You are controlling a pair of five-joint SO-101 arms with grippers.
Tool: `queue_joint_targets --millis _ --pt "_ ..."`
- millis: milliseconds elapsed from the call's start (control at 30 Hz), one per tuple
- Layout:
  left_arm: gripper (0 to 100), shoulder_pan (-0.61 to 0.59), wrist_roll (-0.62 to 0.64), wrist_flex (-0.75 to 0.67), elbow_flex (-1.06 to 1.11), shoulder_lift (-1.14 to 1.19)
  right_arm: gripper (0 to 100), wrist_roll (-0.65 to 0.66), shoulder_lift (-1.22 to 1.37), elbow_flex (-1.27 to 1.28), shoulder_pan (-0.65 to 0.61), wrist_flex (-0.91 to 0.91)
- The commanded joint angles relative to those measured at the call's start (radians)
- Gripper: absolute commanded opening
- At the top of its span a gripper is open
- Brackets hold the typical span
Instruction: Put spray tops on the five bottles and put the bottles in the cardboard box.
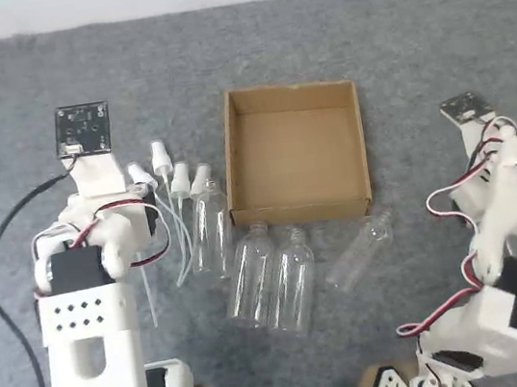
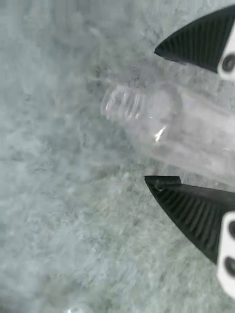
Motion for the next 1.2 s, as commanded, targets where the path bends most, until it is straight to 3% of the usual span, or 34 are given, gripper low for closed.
queue_joint_targets --millis 0,200,433,633,833,967,1167 --pt "1 0.003 0.014 -0.023 -0.007 -0.037 18.4 0.005 -0.004 -0.058 -0.008 0.002" --pt "1 0.003 0.014 -0.023 -0.007 -0.037 0.7 -0.034 -0.013 -0.06 -0.007 0.008" --pt "1 0.006 0.014 -0.029 -0.081 -0.046 0.6 -0.167 -0.211 -0.259 -0.093 0.171" --pt "1 0.008 0.023 0.0 -0.341 -0.038 0.6 -0.396 -0.535 -0.304 -0.487 0.225" --pt "1 0.135 0.161 0.087 -0.619 -0.04 0.6 -0.546 -0.684 -0.13 -0.898 -0.031" --pt "1 0.175 0.19 0.043 -0.762 -0.044 0.6 -0.571 -0.697 0.026 -1.044 -0.205" --pt "1 0.173 0.25 -0.003 -0.829 -0.044 0.6 -0.549 -0.739 0.12 -1.136 -0.246"
